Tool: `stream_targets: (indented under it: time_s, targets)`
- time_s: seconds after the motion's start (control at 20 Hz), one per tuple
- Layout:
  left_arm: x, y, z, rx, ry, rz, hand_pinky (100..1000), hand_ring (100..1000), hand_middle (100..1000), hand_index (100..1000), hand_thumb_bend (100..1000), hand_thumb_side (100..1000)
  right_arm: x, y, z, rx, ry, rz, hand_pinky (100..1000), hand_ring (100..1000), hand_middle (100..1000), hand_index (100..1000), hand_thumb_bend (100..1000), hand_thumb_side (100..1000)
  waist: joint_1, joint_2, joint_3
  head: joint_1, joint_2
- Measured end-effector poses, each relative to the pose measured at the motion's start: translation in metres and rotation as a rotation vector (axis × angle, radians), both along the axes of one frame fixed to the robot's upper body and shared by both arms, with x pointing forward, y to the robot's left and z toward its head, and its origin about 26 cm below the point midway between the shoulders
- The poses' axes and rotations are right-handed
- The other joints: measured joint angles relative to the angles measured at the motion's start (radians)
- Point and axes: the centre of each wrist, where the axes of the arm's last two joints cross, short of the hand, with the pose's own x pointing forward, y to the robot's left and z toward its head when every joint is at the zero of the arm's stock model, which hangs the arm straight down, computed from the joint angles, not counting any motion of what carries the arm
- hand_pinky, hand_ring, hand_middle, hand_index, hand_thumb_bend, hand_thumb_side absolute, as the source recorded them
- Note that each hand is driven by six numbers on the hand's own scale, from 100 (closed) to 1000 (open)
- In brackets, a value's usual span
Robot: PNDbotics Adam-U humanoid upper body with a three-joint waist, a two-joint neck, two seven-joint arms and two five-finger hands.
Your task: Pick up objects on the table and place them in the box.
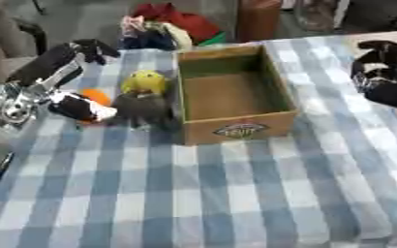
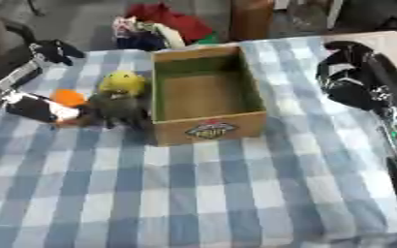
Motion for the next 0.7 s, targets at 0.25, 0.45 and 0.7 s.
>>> stream_targets:
  time_s: [0.25,0.45,0.7]
  targets:
    - [0.002,0.001,0.000,0.004,0.000,0.006,808,765,792,863,568,268,0.000,0.000,0.000,0.000,0.000,0.000,584,771,579,822,100,147,0.000,0.000,0.000,0.000,0.000]
    - [0.008,0.003,-0.001,0.016,0.000,0.020,805,767,791,863,571,261,0.000,0.001,-0.001,0.002,0.001,0.002,585,771,579,822,100,146,0.000,0.000,-0.001,0.000,0.000]
    - [0.020,-0.004,-0.003,0.048,0.000,0.000,799,767,795,863,582,265,0.000,0.002,-0.001,0.002,0.001,0.006,584,770,578,822,100,147,-0.001,0.000,-0.004,0.000,0.000]
